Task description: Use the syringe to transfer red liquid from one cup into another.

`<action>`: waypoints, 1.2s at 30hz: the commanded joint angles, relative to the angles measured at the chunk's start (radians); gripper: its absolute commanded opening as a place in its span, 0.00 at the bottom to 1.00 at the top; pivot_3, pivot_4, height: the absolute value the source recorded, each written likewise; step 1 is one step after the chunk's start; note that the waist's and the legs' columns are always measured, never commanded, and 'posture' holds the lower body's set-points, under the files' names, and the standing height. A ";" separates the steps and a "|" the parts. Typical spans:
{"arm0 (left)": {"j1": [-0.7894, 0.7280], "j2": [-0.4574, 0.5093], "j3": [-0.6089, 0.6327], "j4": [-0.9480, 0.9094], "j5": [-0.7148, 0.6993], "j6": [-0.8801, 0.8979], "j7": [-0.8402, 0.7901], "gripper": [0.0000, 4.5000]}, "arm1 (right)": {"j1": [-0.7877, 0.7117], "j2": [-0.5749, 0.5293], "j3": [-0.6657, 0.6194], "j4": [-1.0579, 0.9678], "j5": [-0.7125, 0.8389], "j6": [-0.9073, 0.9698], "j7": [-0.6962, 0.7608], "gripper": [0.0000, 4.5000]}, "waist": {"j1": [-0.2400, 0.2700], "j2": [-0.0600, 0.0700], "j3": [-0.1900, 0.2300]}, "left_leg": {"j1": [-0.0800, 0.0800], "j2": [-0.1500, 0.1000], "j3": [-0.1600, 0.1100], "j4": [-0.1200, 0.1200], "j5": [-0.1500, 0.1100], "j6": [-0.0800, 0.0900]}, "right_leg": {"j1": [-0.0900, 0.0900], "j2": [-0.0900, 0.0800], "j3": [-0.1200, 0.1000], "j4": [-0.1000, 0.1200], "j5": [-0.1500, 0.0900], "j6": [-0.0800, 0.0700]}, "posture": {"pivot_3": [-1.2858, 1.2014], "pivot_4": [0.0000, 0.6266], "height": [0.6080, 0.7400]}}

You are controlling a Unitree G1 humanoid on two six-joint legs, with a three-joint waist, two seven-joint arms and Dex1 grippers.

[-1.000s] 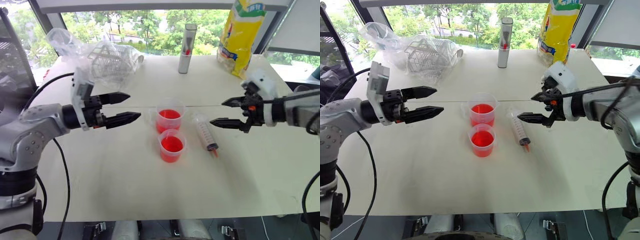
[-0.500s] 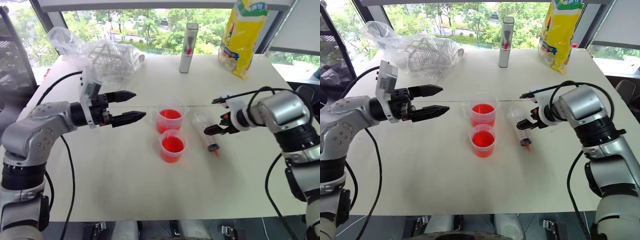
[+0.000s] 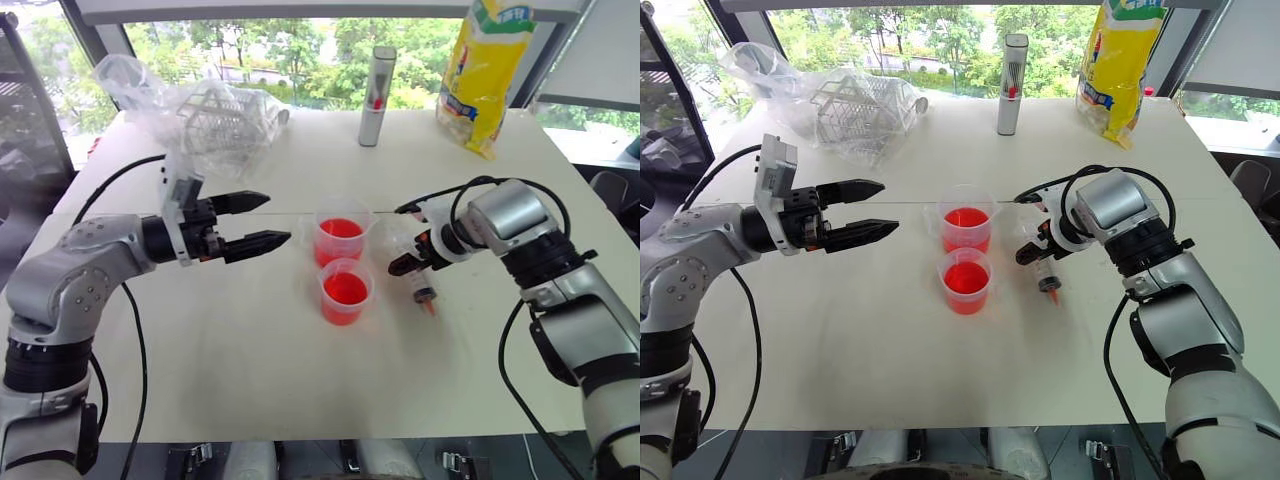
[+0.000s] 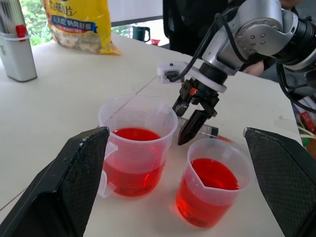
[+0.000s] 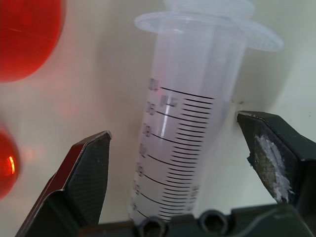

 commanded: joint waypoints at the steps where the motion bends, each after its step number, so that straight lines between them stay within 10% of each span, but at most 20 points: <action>1: 0.000 0.000 0.037 -0.032 -0.012 -0.025 0.002 1.00 | -0.010 0.008 0.003 -0.001 -0.014 -0.008 0.019 0.58 | -0.001 0.000 0.000 | 0.000 0.000 0.000 0.000 0.000 0.000 | 0.000 0.000 0.000 0.000 0.000 0.000 | 0.52 0.24 1.00; 4: -0.003 -0.001 0.037 -0.029 -0.009 -0.028 0.003 1.00 | -0.012 0.021 0.003 -0.004 -0.021 -0.006 0.027 0.31 | -0.003 0.000 0.000 | 0.001 0.000 0.000 0.000 0.000 0.000 | 0.000 0.001 0.000 0.000 0.000 0.000 | 0.52 0.24 1.00; 13: -0.027 0.005 0.035 -0.008 -0.005 -0.032 -0.005 1.00 | 0.000 -0.017 -0.086 -0.078 -0.038 -0.038 0.008 0.31 | -0.001 0.000 0.000 | 0.001 0.000 0.000 0.000 0.000 0.000 | 0.000 0.001 0.000 0.001 0.000 0.000 | 0.52 0.24 1.00; 18: -0.114 -0.002 0.025 0.061 0.006 -0.049 -0.017 1.00 | 0.043 -0.049 -0.414 -0.311 -0.025 -0.378 -0.067 0.31 | 0.003 0.002 0.001 | -0.002 0.000 0.000 0.000 0.000 0.000 | -0.002 0.000 0.000 0.001 0.000 0.000 | 0.52 0.24 1.00; 26: -0.302 -0.053 -0.050 0.238 0.093 -0.130 -0.085 1.00 | 0.122 0.185 -0.664 -0.543 0.112 -0.699 -0.131 0.31 | 0.000 0.001 0.000 | 0.002 0.000 0.000 -0.001 0.000 0.000 | 0.001 0.002 0.000 0.001 0.000 0.000 | 0.52 0.24 1.00; 36: -0.454 -0.084 -0.105 0.398 0.192 -0.189 -0.184 1.00 | 0.322 0.426 -0.602 -0.533 0.153 -0.964 -0.116 0.31 | -0.002 0.001 0.001 | 0.001 0.000 0.000 0.000 0.000 -0.001 | 0.001 0.001 -0.001 0.001 0.000 0.000 | 0.52 0.24 1.00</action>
